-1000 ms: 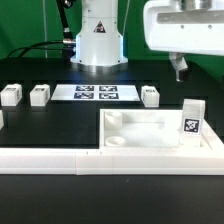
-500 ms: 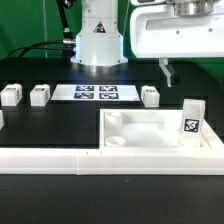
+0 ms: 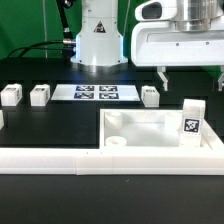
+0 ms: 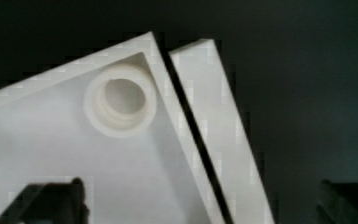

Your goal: Assemble square table

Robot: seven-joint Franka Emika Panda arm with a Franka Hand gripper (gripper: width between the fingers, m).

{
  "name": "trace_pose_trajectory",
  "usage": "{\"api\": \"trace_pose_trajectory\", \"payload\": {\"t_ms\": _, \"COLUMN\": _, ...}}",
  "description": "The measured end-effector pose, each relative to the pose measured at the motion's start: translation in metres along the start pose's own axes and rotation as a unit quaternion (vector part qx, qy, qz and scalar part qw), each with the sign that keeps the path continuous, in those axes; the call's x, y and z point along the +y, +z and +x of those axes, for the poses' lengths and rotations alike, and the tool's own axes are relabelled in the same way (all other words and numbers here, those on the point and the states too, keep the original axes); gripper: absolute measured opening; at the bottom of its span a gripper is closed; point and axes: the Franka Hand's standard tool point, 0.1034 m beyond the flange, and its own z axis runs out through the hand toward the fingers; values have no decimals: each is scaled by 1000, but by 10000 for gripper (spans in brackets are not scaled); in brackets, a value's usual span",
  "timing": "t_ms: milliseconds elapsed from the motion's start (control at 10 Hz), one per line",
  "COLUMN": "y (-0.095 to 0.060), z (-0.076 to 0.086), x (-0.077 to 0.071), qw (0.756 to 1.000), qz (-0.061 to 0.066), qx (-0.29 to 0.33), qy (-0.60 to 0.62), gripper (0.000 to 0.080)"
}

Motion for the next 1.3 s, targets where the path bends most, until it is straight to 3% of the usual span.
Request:
{"api": "trace_pose_trajectory", "payload": {"t_ms": 200, "y": 0, "z": 0, "x": 1, "qw": 999, "qz": -1, "qx": 0, "qy": -47, "gripper": 648}}
{"api": "trace_pose_trajectory", "payload": {"t_ms": 300, "y": 4, "z": -7, "x": 3, "qw": 996, "qz": -10, "qx": -6, "qy": -85, "gripper": 648}}
{"api": "trace_pose_trajectory", "payload": {"t_ms": 500, "y": 14, "z": -56, "x": 8, "qw": 987, "qz": -48, "qx": -58, "qy": -145, "gripper": 648}}
{"api": "trace_pose_trajectory", "payload": {"t_ms": 600, "y": 18, "z": -67, "x": 14, "qw": 979, "qz": -61, "qx": -51, "qy": -190, "gripper": 648}}
{"api": "trace_pose_trajectory", "payload": {"t_ms": 700, "y": 22, "z": -67, "x": 23, "qw": 971, "qz": -62, "qx": -36, "qy": -229, "gripper": 648}}
{"api": "trace_pose_trajectory", "payload": {"t_ms": 1100, "y": 24, "z": -69, "x": 25, "qw": 973, "qz": -66, "qx": -53, "qy": -213, "gripper": 648}}
{"api": "trace_pose_trajectory", "payload": {"t_ms": 1300, "y": 28, "z": -103, "x": 58, "qw": 964, "qz": -106, "qx": -205, "qy": -132, "gripper": 648}}
